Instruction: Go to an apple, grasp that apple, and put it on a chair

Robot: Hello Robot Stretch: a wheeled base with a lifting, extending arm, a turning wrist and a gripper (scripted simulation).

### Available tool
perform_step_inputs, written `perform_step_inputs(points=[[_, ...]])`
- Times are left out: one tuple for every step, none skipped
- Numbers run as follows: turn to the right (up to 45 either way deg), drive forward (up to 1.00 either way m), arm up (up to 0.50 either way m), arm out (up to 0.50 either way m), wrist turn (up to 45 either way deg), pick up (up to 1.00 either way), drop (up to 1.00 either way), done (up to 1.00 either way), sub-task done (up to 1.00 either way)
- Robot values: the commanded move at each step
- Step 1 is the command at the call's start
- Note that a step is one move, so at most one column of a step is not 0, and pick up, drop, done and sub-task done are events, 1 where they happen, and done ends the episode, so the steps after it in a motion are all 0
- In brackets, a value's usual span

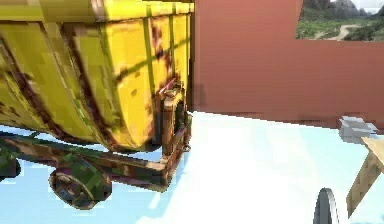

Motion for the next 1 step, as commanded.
perform_step_inputs(points=[[0.0,0.0,0.1,0.0,0.0,0.0,0.0,0.0,0.0]])
